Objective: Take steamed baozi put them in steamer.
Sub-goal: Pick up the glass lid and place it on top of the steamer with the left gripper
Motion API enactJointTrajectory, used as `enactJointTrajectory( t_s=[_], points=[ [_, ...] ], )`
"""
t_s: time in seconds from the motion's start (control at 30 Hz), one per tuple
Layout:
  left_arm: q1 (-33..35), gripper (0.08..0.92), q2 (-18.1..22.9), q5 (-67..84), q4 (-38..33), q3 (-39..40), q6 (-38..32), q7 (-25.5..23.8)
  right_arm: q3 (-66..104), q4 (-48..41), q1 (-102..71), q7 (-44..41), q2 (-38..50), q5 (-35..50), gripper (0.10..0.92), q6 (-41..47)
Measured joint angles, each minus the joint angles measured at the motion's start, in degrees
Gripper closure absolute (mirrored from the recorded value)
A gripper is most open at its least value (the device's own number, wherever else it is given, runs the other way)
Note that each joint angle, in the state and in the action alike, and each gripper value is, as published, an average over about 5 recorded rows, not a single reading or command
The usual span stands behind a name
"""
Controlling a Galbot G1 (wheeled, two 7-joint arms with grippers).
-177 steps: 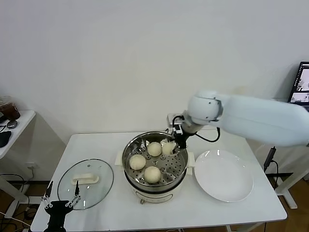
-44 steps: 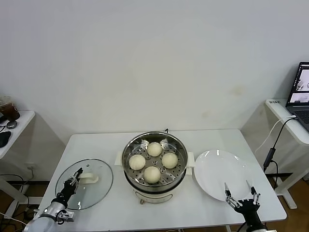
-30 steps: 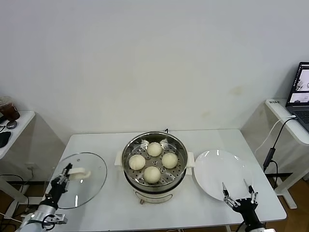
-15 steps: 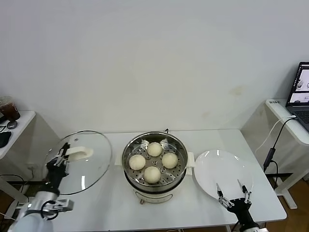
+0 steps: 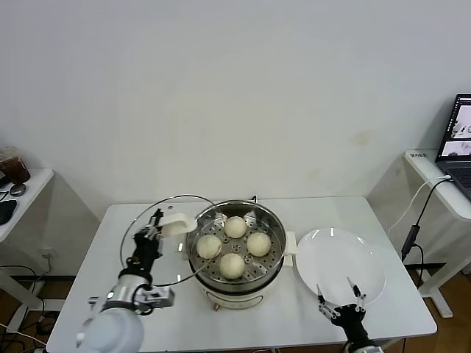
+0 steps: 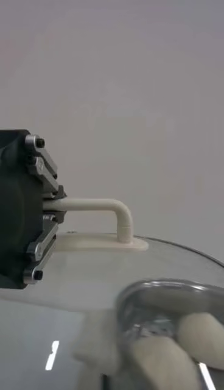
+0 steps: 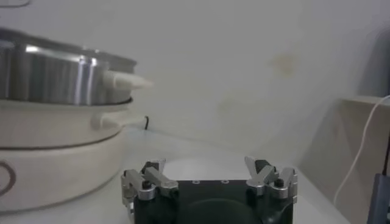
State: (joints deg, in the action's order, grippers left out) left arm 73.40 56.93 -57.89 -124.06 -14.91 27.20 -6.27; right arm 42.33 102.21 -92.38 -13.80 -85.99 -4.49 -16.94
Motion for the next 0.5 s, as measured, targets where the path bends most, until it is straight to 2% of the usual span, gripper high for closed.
enactJointTrajectory(
  t_s=[0.3,0.5],
  points=[
    [-6.35,0.833,4.85,-9.69,2.64,9.45,3.44,-6.01,-1.28,-1.57,1.20,0.81,-1.80,-3.81,0.203,-0.35],
    [-10.27,0.833,7.46,-13.35,5.08,14.56,4.34,-7.58,-1.29,-1.82,1.18,1.17,-2.34,-4.96,0.203,-0.60]
  ],
)
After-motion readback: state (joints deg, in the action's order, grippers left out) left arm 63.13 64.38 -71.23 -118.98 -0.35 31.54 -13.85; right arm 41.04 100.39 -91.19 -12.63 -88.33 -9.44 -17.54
